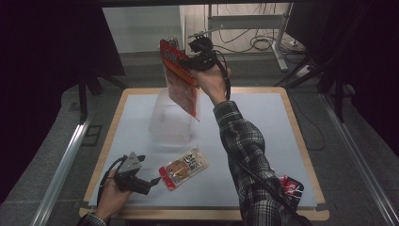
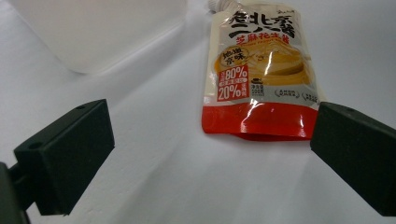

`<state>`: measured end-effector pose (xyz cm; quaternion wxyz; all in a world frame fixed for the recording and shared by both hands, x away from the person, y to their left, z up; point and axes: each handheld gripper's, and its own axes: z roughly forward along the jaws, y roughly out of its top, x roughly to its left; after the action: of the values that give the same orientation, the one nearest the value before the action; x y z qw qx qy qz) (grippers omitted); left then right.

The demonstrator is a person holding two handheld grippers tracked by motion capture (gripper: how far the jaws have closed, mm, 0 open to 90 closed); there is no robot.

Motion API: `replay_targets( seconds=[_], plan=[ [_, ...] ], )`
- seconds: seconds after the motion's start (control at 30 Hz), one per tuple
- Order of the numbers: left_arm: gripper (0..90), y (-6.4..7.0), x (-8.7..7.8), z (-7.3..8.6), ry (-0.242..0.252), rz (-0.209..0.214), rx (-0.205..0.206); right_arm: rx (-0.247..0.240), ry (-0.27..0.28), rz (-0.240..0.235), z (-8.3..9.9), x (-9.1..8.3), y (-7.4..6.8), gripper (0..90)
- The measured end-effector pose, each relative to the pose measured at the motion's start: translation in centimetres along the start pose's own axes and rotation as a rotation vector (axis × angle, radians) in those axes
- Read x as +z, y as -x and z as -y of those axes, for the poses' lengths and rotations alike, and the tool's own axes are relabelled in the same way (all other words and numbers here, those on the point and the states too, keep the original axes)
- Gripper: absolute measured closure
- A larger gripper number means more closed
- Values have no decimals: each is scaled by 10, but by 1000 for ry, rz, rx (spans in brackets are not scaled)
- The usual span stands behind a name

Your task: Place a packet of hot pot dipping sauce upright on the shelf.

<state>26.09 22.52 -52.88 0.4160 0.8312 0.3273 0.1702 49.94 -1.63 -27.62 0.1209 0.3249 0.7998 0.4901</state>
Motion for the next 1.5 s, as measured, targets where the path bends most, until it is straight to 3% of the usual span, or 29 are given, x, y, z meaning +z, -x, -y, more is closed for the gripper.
replay_targets(
  seconds=[0.27, 0.43, 0.73, 0.87, 1.0, 1.03, 1.1, 1.23, 1.37, 1.4, 1.43, 1.5],
  plan=[
    [0, 0, 1, 0, -9, 6, 5, 20, 11, -4, 3, 33, -8, 888],
    [0, 0, 1, 0, -9, 8, 6, 42, 12, -9, 9, 45, -8, 888],
    [0, 1, 2, 0, -24, 6, 20, 55, -39, 26, 39, 69, 6, 888],
    [0, 1, 3, 0, -31, 7, 22, 44, -50, 37, 48, 72, 13, 887],
    [0, 1, 3, 0, -34, 6, 24, 9, -87, 75, 54, 76, 16, 887],
    [0, 1, 3, 0, -36, 6, 25, -25, -119, 118, 57, 79, 17, 887],
    [0, 1, 4, 0, -39, 5, 28, -37, -145, 142, 62, 81, 19, 886],
    [0, 2, 4, 0, -43, 5, 29, -45, -150, 156, 68, 82, 24, 879],
    [0, 2, 5, 0, -45, 4, 31, -65, -139, 185, 65, 75, 27, 786],
    [0, 2, 5, 0, -46, 3, 31, -66, -135, 190, 64, 73, 28, 722],
    [0, 2, 5, 0, -46, 2, 31, -67, -119, 196, 62, 68, 30, 593],
    [0, 2, 5, 0, -49, 2, 33, -70, -120, 201, 61, 64, 32, 472]
  ],
)
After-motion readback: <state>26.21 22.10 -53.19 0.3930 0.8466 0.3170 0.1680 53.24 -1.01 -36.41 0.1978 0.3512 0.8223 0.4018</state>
